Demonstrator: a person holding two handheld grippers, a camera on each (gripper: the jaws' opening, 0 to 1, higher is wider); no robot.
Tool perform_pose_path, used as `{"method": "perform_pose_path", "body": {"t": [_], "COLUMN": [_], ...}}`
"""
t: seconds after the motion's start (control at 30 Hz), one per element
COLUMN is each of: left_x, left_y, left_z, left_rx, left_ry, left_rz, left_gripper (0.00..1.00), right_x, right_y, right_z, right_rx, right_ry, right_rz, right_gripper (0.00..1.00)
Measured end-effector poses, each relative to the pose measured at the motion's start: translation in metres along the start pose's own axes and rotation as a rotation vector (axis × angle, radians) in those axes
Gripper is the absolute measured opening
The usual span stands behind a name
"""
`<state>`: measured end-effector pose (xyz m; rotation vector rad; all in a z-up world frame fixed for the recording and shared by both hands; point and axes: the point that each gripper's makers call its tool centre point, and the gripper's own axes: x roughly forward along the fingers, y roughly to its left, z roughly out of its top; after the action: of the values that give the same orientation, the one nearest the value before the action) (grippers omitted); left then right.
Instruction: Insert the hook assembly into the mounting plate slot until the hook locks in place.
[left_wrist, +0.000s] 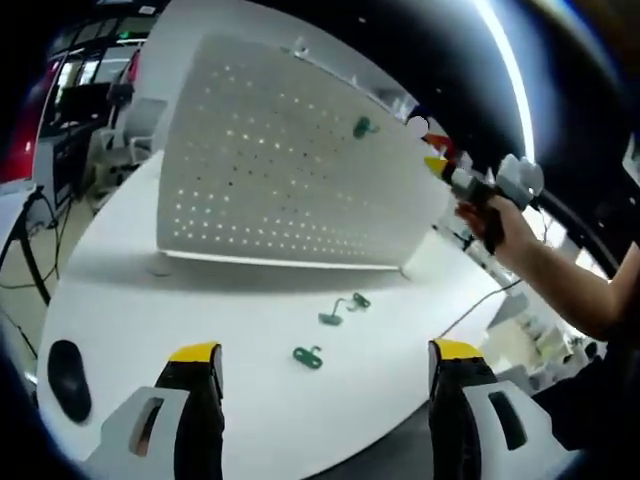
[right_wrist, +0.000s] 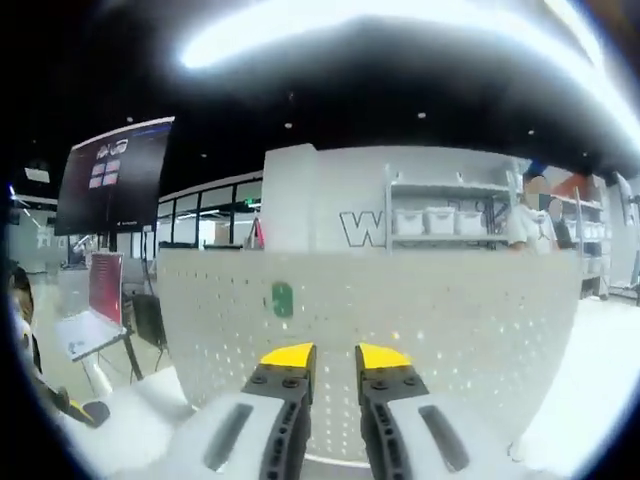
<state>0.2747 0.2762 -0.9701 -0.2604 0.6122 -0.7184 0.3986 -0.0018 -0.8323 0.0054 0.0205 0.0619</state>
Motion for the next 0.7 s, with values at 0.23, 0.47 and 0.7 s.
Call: {"method": "perform_pose_path", "body": {"t": [0.23, 0.47, 0.7], "left_x": [0.002, 0.003, 0.003], "left_y": [-0.008, -0.011, -0.008], "left_z": [-0.005, -0.006, -0.015], "left_rx": [0.005, 0.012, 0.013], "left_ry": [0.016, 0.024, 0.051], "left_rz": [-0.011, -0.02, -0.011], "left_gripper": [0.85, 0.85, 0.85], "right_x": [-0.027, -0.055, -0.091], "right_y": [-0.002, 0.005, 0.019], "right_z": [-0.046, -0.078, -0.126], "right_rx": [0.022, -0.057, -0.031], "right_ry": [0.115, 0.199, 0.32], "right_rz": [0.008, 0.059, 0.105], "right_gripper": [0.15, 0.16, 0.17]}}
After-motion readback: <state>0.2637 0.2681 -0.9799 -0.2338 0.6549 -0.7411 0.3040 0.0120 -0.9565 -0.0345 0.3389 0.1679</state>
